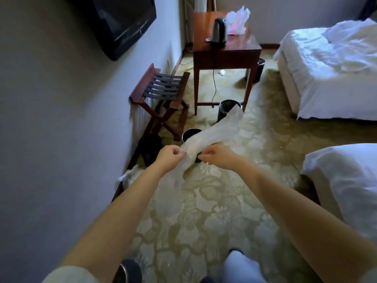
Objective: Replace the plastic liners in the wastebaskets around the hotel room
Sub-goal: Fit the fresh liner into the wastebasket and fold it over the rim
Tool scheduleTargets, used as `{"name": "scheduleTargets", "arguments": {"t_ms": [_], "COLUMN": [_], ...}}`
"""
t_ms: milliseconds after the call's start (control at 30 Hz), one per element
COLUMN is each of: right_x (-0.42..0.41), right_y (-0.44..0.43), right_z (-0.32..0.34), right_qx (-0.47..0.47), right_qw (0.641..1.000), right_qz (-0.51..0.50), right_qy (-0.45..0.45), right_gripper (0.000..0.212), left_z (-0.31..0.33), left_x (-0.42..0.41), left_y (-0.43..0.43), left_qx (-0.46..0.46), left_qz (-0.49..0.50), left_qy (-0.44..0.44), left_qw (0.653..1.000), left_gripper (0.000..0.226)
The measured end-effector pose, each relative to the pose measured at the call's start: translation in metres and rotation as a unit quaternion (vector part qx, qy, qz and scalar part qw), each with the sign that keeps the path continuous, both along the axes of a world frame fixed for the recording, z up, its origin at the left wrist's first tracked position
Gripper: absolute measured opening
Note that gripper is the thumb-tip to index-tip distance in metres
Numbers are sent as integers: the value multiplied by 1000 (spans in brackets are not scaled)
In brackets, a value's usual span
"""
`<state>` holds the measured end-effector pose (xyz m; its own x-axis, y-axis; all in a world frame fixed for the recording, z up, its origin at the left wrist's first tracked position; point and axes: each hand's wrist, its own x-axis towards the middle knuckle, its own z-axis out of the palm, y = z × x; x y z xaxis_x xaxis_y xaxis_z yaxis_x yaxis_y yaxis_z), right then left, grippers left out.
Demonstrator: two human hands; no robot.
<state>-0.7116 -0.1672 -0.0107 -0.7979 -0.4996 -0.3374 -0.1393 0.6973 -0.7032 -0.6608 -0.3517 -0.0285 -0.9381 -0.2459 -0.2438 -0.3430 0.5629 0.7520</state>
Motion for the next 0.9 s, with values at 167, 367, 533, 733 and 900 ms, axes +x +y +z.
{"name": "scheduleTargets", "arguments": {"t_ms": [167,367,533,733,900], "right_x": [-73,-172,-229,-274,-292], "right_y": [-86,-195,-263,-324,-369], "right_z": [-16,-33,-35,-46,-42], "right_qx": [-105,-191,-187,-179,-187], "right_qw": [989,973,970,962,944], "right_qz": [-13,-86,-120,-175,-247], "right_qy": [-105,-98,-99,-112,-117], "right_gripper": [30,21,33,33,13], "left_z": [-16,-27,-32,-38,-44], "left_x": [-59,-146,-197,-244,-280], "left_y": [-69,-158,-230,-293,-341], "left_qx": [5,-51,-53,-25,-41], "left_qz": [23,60,109,45,-85], "left_qy": [9,-13,-6,41,32], "left_qw": [1000,997,993,998,995], "left_gripper": [43,36,18,52,76]}}
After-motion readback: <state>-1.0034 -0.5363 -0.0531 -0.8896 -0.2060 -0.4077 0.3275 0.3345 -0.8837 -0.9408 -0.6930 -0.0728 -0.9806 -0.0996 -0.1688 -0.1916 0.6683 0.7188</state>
